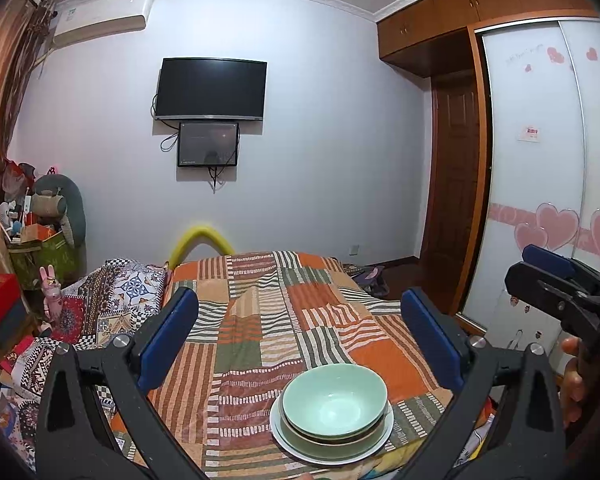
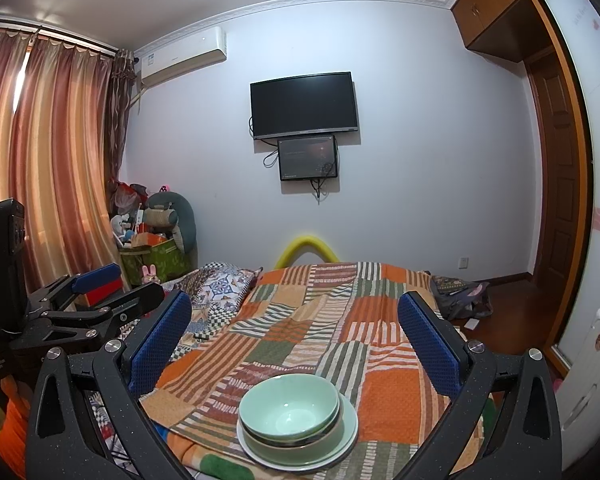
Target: Organize plates and bowls
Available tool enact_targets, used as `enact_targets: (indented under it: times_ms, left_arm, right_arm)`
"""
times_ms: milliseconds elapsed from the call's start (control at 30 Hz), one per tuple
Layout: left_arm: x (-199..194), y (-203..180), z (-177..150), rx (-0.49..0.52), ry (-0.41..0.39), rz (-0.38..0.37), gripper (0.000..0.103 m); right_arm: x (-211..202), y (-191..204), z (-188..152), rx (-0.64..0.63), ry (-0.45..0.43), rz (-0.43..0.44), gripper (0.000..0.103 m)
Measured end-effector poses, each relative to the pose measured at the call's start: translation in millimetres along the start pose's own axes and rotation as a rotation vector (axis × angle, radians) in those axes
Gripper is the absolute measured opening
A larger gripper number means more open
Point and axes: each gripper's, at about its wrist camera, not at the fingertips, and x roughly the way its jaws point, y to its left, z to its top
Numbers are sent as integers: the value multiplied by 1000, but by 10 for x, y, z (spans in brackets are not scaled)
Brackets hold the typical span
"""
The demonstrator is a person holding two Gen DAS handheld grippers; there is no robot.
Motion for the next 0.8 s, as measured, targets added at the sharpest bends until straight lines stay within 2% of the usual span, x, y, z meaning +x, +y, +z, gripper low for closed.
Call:
enact_targets:
  times_ms: [200, 333, 800]
  left_arm:
    - [15, -10, 0, -2, -7, 0, 103]
    - [43, -12, -5, -11, 14, -28, 103]
    - [51, -40, 15, -18, 10, -27, 103]
  right_arm:
    - [-1, 9, -9, -5, 4, -1, 103]
    - [-1, 6, -7, -6, 2, -3, 103]
    - [32, -32, -3, -3, 11, -1, 103]
